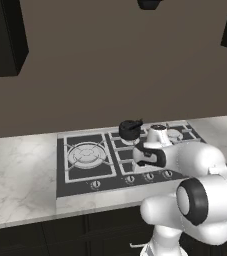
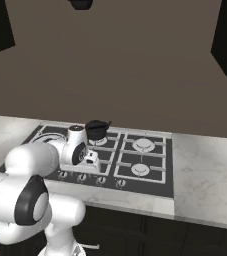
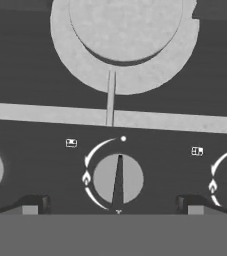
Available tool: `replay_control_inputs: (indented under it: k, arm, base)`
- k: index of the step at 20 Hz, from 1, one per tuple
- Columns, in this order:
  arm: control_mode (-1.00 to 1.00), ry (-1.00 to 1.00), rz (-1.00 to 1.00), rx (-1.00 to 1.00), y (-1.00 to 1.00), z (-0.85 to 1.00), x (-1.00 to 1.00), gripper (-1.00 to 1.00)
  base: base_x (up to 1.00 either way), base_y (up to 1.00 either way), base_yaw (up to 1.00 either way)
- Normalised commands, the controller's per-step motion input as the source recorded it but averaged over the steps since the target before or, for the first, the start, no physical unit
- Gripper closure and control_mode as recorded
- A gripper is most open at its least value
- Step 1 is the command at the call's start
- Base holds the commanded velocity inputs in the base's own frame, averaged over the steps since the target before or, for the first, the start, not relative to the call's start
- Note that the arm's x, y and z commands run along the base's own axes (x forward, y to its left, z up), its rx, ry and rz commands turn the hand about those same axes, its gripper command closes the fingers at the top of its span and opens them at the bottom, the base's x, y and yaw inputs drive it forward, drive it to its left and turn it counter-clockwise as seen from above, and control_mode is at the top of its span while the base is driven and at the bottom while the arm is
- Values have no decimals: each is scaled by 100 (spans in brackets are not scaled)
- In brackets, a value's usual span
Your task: Turn on the rear center burner of the stove.
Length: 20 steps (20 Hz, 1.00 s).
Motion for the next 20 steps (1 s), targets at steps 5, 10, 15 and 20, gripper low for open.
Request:
replay_control_inputs:
  k: [5,10,15,20]
  arm:
    - [-100,0,0,0,0,-23,7,-100]
    - [-100,0,0,0,-2,-11,4,100]
    - [-100,0,0,1,-1,0,0,100]
    - [-100,0,0,1,0,0,0,100]
  base:
    - [0,0,0]
    - [0,0,0]
    - [0,0,0]
    - [0,0,0]
